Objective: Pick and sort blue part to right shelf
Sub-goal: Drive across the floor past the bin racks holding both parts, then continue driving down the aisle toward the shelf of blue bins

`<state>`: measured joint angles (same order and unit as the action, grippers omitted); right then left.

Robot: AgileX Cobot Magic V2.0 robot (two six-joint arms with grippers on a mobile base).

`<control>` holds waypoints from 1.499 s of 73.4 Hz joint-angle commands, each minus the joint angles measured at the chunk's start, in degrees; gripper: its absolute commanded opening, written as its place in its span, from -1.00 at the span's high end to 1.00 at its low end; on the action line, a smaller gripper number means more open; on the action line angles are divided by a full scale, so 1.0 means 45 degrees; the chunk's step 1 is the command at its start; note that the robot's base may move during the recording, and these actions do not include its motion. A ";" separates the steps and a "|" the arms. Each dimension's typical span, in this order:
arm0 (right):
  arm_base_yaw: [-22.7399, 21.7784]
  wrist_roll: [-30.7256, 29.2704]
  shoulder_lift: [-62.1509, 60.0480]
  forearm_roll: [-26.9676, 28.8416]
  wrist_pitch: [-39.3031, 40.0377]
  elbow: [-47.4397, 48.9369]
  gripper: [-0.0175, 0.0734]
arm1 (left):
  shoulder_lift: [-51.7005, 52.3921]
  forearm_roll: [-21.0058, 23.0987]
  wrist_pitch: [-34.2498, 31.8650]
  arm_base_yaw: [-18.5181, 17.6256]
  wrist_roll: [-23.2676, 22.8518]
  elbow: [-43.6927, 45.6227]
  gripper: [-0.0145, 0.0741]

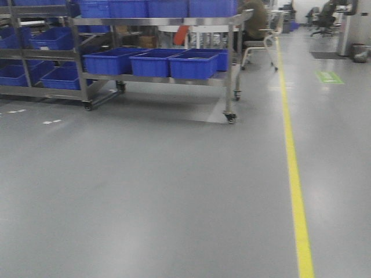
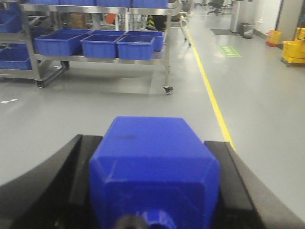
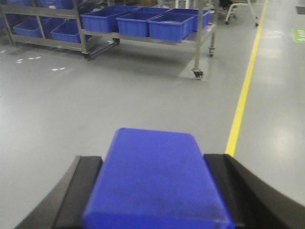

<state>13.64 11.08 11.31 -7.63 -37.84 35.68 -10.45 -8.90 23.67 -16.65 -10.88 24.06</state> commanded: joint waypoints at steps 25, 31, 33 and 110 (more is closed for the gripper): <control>-0.0011 -0.0076 0.0249 -0.0239 0.1164 0.0291 0.11 | -0.0162 -0.0067 -0.1078 -0.0014 -0.0028 0.0377 0.13; -0.0011 -0.0076 0.0249 -0.0239 0.1164 0.0291 0.11 | -0.0162 -0.0067 -0.1078 -0.0014 -0.0028 0.0377 0.13; -0.0011 -0.0076 0.0249 -0.0239 0.1164 0.0291 0.11 | -0.0162 -0.0067 -0.1078 -0.0014 -0.0028 0.0377 0.13; -0.0011 -0.0076 0.0249 -0.0239 0.1159 0.0291 0.11 | -0.0162 -0.0067 -0.1078 -0.0014 -0.0028 0.0377 0.13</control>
<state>13.64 11.08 11.31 -7.73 -37.84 35.68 -10.45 -8.90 23.67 -16.65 -10.88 24.06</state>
